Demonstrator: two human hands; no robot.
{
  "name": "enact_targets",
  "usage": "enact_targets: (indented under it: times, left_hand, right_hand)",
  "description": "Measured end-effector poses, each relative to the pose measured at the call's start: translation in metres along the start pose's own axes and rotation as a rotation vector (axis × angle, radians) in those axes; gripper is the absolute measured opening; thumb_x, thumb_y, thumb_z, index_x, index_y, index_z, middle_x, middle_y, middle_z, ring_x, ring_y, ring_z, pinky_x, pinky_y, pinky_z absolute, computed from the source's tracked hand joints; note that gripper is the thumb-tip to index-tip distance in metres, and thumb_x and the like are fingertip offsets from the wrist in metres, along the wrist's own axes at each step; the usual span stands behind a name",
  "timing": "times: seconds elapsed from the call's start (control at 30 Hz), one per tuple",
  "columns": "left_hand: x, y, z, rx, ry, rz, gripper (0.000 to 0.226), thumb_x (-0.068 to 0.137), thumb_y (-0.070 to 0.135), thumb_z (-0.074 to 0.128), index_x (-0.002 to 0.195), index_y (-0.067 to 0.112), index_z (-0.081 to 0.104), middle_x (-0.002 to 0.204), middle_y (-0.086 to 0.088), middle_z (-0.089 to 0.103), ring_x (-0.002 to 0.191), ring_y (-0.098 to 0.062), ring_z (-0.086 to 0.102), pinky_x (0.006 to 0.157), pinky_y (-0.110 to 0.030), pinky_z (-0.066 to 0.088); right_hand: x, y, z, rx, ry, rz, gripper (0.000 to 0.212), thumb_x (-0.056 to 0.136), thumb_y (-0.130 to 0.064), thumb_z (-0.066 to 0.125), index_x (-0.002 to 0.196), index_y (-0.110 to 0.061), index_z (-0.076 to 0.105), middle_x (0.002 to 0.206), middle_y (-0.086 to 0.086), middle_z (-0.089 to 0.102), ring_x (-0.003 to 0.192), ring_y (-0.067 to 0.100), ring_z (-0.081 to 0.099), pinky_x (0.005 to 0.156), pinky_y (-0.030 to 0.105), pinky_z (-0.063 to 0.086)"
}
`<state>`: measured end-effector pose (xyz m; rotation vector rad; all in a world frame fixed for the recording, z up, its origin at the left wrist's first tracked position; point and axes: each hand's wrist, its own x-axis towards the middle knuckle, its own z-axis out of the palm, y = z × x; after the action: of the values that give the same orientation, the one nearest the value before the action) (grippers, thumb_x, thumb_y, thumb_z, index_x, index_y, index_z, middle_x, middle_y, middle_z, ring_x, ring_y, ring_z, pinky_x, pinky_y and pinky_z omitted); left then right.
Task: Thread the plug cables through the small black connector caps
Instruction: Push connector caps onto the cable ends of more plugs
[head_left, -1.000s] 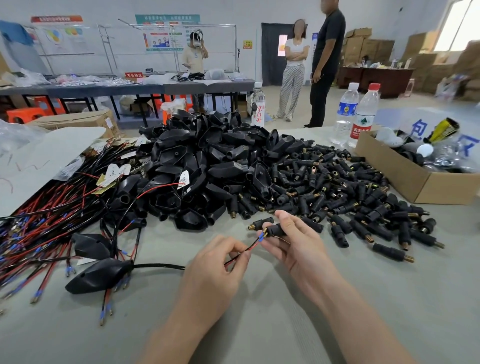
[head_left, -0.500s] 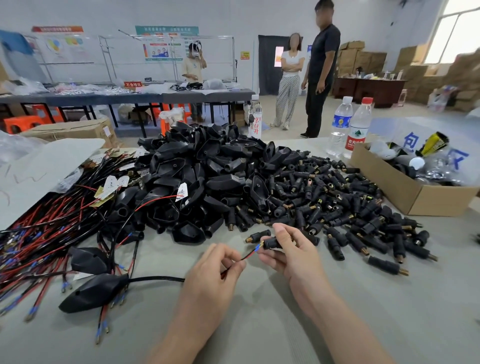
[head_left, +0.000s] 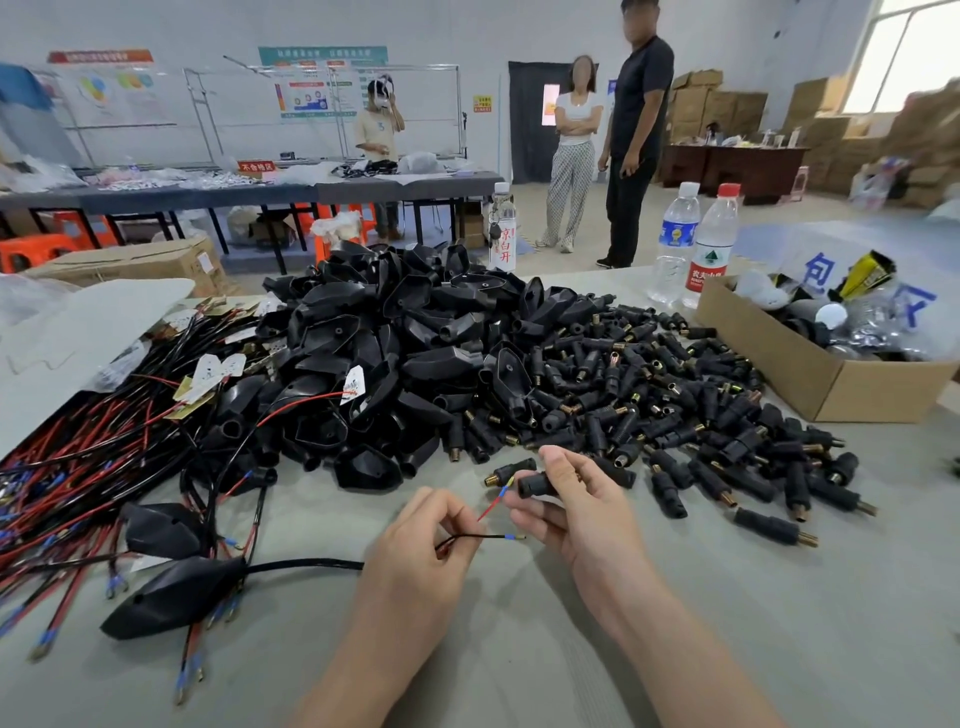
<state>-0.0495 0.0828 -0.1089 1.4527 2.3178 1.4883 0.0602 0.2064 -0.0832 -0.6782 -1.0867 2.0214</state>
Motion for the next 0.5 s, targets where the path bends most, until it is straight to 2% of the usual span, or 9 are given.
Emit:
enact_targets:
  times: [0.13,0.3,0.5]
  left_hand:
    - [0.0002,0.0008,0.0011,0.021,-0.021,0.002,0.034,0.086,0.008,0.072,0.079,0.037,0.055,0.086,0.014,0.062,0.071,-0.007,0.056,0.063,-0.023,0.042]
    - [-0.0023,0.0016,0.0002,0.052,-0.027,0.041,0.038,0.086,0.009,0.073,0.077,0.04,0.053,0.085,0.018,0.058,0.071,-0.001,0.055,0.062,-0.012,0.038]
    - [-0.0042,0.0026,0.0001,0.071,-0.043,0.084,0.038,0.087,0.012,0.072,0.078,0.042,0.051,0.085,0.017,0.057,0.073,-0.006,0.055,0.062,-0.023,0.039]
  right_hand:
    - [0.0002,-0.0003,-0.0005,-0.016,0.019,-0.029,0.026,0.098,-0.027,0.061,0.114,-0.006,0.061,0.087,0.01,0.075,0.078,0.029,0.076,0.06,0.028,0.059]
    - [-0.0013,-0.0004,-0.0005,-0.067,0.03,-0.049,0.022,0.099,-0.026,0.06,0.111,-0.008,0.062,0.084,0.005,0.076,0.076,0.027,0.076,0.058,0.027,0.058]
    - [-0.0007,0.0019,-0.0005,-0.137,0.041,-0.092,0.02,0.1,-0.027,0.059,0.108,-0.01,0.064,0.084,0.004,0.076,0.07,0.024,0.073,0.057,0.027,0.058]
